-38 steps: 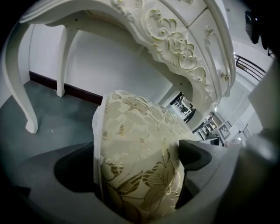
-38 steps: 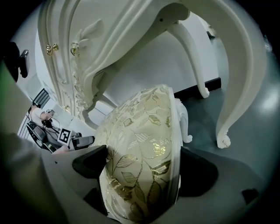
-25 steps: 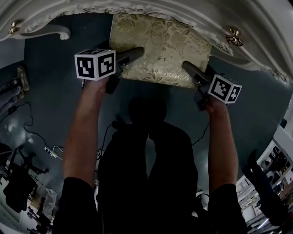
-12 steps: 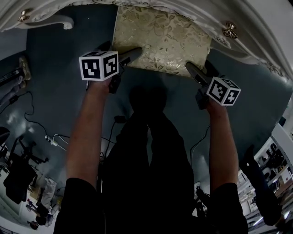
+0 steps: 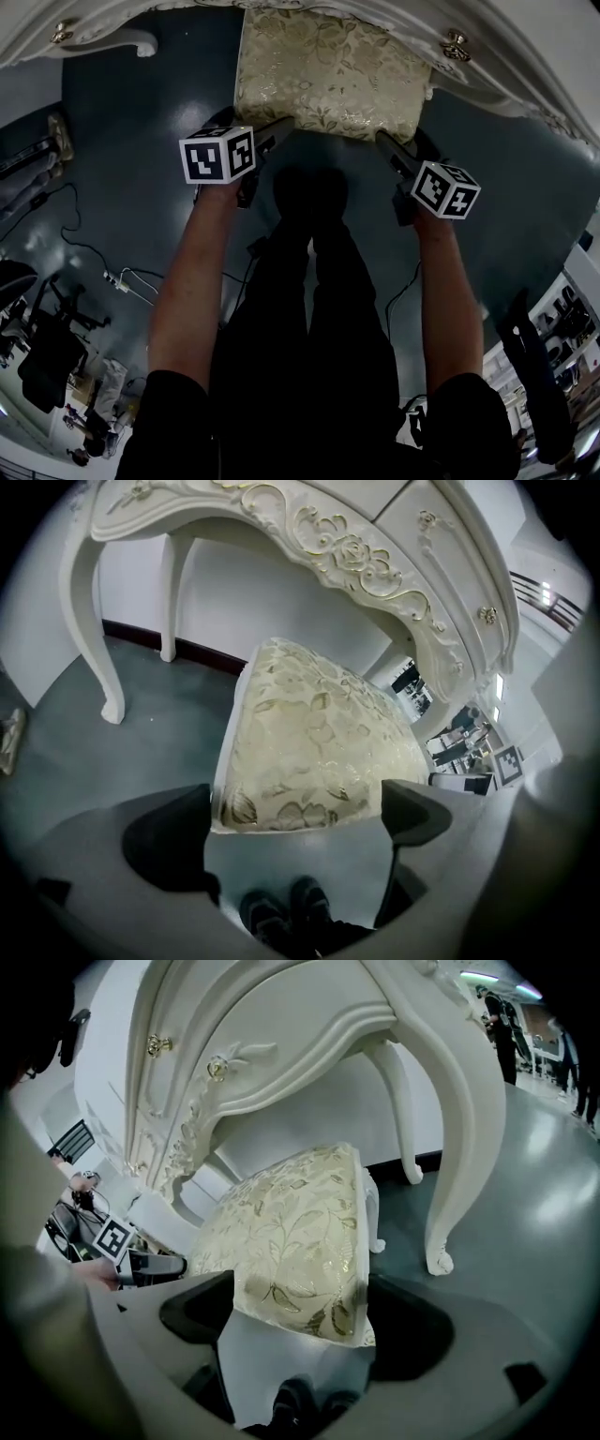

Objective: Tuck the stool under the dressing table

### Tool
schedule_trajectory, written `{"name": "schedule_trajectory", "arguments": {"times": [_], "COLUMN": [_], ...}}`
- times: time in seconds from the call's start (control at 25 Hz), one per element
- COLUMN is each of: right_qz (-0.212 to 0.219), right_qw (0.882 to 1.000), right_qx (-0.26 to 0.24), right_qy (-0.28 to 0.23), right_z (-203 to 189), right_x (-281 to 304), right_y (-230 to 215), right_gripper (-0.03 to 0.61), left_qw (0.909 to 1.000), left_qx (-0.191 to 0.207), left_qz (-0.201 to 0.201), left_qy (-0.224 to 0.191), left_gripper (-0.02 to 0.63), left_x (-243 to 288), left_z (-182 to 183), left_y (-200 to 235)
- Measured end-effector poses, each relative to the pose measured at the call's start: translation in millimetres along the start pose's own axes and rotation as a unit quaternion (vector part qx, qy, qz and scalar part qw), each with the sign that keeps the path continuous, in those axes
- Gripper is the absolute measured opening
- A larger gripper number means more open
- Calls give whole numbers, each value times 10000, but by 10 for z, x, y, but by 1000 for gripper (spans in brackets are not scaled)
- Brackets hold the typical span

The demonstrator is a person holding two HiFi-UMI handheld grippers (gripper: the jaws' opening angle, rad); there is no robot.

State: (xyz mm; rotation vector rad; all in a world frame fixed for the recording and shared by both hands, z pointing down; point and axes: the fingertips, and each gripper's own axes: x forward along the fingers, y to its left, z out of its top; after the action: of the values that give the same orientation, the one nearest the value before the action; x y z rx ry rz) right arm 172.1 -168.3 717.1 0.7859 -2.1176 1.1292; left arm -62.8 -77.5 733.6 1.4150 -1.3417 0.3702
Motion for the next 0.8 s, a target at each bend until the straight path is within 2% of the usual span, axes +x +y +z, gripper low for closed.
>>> {"name": "schedule_trajectory", "arguments": {"times": [0.08,0.16,0.2,0.28,0.32,0.44,0.56,0.8], "right_qz": [-38,-168,-250,-399,-465,-708,-990,-1013], "right_qw": [10000,9998,9996,9990,9985,9958,9914,9894], "right_qx": [-16,-26,-9,15,4,-3,105,81], "right_qy": [-4,-46,-94,-204,-272,-576,-850,-1036], "right_z": [-15,-22,-26,-41,-42,-20,-31,59], "right_x": [-47,-84,-101,-130,-133,-98,-107,-110], "right_y": [8,-16,-34,-50,-45,-23,-44,-12], "right_gripper": [455,345,318,313,313,302,301,301], "left_qw": [10000,10000,10000,9997,9995,9988,9977,9950], "left_qx": [-42,-36,31,223,284,420,630,961], "left_qz": [34,23,19,99,161,243,254,258], "left_qy": [-17,-10,2,24,12,-92,-32,-59], "left_gripper": [572,571,567,508,453,420,414,416], "left_x": [-23,-59,-73,-86,-95,-138,-100,-84], "left_z": [-6,3,2,-37,-59,-57,-47,92], "left_y": [-2,-13,-23,-3,28,77,66,59]}}
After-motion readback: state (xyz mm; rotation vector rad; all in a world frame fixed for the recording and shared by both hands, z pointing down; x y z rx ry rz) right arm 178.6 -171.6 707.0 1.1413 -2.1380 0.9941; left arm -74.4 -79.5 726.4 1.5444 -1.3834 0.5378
